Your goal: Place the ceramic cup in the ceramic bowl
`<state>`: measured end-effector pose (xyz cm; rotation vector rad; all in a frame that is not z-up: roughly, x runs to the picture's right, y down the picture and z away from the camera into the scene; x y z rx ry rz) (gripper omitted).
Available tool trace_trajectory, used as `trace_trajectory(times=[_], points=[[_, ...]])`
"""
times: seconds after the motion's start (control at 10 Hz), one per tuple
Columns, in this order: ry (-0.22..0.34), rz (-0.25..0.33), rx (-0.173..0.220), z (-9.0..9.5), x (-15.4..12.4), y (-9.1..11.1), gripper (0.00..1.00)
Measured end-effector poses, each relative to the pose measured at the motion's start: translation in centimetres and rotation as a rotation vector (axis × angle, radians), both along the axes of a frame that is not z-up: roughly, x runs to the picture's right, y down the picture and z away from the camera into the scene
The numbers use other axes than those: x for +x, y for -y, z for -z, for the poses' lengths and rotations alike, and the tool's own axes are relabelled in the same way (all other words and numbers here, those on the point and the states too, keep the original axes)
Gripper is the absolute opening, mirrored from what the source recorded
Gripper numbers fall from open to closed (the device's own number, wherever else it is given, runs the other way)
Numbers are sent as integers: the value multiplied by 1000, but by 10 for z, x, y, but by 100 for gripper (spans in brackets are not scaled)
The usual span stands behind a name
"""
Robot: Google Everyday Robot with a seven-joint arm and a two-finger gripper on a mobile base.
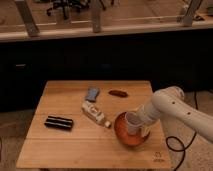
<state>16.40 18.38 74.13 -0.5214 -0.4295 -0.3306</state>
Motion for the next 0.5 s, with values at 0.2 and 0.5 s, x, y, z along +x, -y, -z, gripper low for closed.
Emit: trace_trajectory(times=[0.2,0.5], points=[[12,-1,2,1,1,2,80],[28,-13,6,1,7,7,80]])
